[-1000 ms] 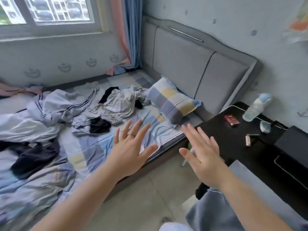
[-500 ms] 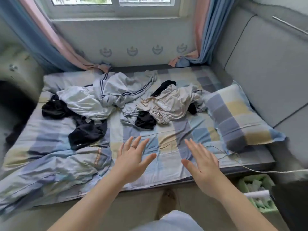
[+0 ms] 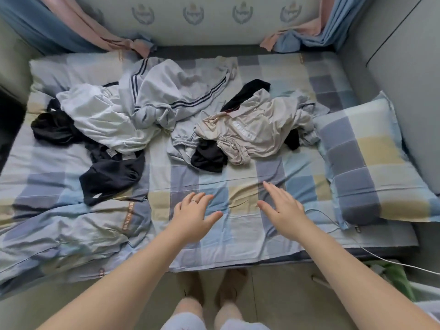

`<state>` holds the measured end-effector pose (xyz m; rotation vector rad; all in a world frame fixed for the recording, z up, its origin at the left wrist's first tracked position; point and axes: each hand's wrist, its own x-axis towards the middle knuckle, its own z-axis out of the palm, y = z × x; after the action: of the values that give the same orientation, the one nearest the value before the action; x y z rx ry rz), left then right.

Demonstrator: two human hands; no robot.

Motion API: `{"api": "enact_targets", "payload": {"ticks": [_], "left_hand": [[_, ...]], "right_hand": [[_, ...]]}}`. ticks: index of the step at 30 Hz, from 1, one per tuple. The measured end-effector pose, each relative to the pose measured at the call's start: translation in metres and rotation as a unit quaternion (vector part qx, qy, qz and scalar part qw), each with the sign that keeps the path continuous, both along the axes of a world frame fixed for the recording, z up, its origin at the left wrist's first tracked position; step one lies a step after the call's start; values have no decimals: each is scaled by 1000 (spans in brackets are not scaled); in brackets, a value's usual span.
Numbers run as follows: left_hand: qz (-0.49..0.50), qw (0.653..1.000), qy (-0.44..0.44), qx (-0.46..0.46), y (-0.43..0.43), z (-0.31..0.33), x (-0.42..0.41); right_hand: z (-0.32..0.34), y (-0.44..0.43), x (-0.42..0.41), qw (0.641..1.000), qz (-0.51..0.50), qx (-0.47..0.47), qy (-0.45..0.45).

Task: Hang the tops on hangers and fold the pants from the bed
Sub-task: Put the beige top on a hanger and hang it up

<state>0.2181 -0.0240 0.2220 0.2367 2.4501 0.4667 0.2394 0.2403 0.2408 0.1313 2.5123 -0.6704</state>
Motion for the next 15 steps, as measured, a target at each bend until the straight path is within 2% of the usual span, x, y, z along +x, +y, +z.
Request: {"api": "enact_targets", "payload": {"ticks": [4, 8, 12, 15], "left_hand": [[-36, 999, -5, 2, 26, -90, -78], [-120, 992, 43, -22, 56, -233, -174], [-152, 977, 144, -26, 95, -364, -271], [-157, 960, 230, 4, 131, -430, -335]], "right_hand": [[-95, 19, -60, 999, -47, 11, -4], [-236, 42, -139, 996, -78, 27, 34], [-373, 73, -224, 990, -85, 64, 94], [-439, 95, -284, 976, -83, 117, 165]]}}
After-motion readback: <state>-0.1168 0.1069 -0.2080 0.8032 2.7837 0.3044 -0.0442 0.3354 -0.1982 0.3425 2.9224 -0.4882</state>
